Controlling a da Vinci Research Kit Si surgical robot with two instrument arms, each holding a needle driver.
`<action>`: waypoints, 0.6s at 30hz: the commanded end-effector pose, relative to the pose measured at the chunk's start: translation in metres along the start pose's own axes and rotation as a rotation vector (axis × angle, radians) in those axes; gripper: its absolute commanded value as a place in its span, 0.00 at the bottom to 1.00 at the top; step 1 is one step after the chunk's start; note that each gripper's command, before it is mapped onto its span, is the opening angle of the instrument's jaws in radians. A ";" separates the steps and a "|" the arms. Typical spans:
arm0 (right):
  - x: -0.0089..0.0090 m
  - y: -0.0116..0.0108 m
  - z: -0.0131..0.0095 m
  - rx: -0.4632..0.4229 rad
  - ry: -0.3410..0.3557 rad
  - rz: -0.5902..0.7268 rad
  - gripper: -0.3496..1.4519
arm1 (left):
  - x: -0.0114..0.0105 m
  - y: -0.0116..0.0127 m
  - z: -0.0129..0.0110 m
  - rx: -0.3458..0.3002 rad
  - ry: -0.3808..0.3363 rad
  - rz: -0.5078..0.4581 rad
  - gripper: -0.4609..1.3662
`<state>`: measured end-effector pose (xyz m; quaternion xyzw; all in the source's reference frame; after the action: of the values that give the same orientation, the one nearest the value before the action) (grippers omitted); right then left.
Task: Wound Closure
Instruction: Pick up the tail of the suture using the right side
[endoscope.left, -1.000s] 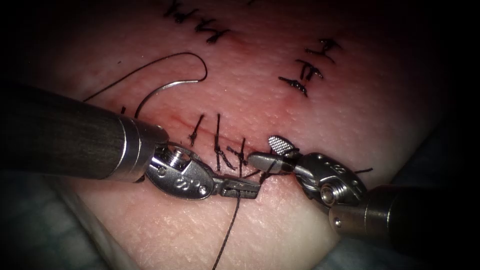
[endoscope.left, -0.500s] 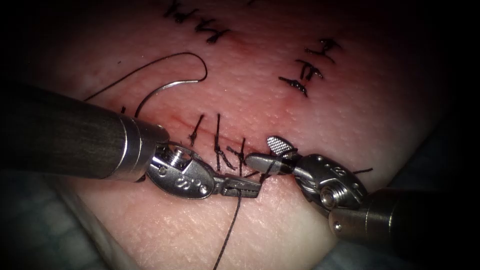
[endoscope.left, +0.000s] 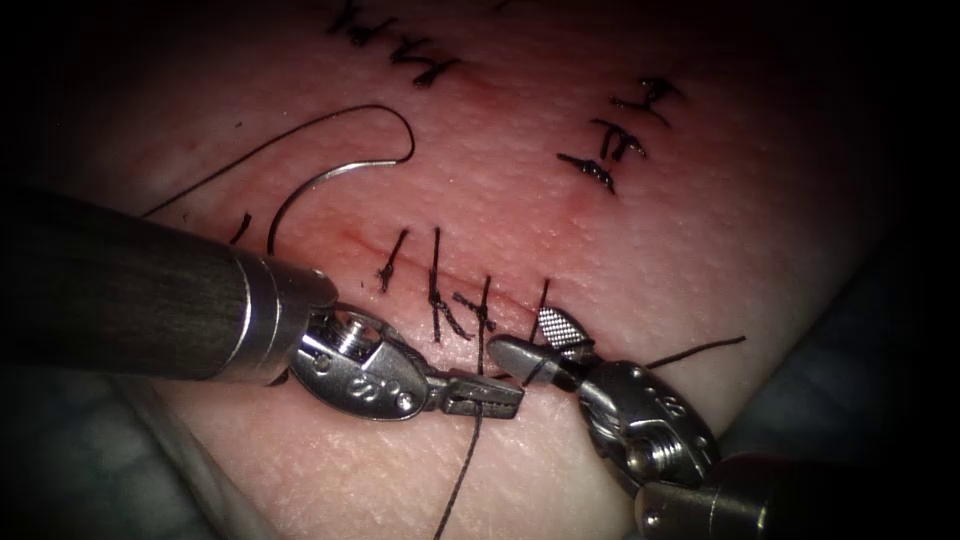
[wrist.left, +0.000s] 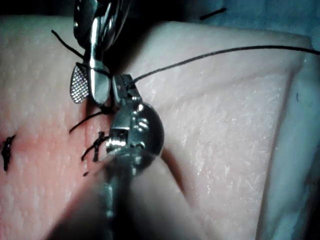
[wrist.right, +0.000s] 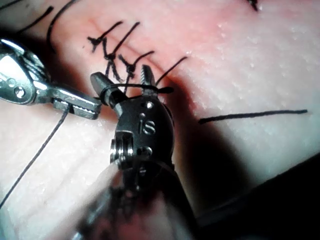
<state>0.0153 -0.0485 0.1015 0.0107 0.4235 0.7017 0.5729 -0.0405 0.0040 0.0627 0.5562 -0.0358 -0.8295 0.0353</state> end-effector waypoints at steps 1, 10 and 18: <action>-0.0002 -0.0001 -0.0001 0.003 0.009 0.002 0.70 | 0.0000 0.0000 0.0000 -0.004 0.003 0.001 0.06; -0.0025 0.0002 -0.0010 0.001 0.040 0.082 0.68 | 0.0002 0.0008 0.0003 -0.017 0.017 0.005 0.06; -0.0031 0.0016 -0.0020 -0.028 0.071 0.200 0.64 | 0.0010 0.0023 0.0006 -0.029 0.029 0.010 0.06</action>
<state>0.0139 -0.0524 0.1029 0.0201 0.4289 0.7648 0.4803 -0.0414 0.0016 0.0622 0.5679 -0.0260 -0.8213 0.0476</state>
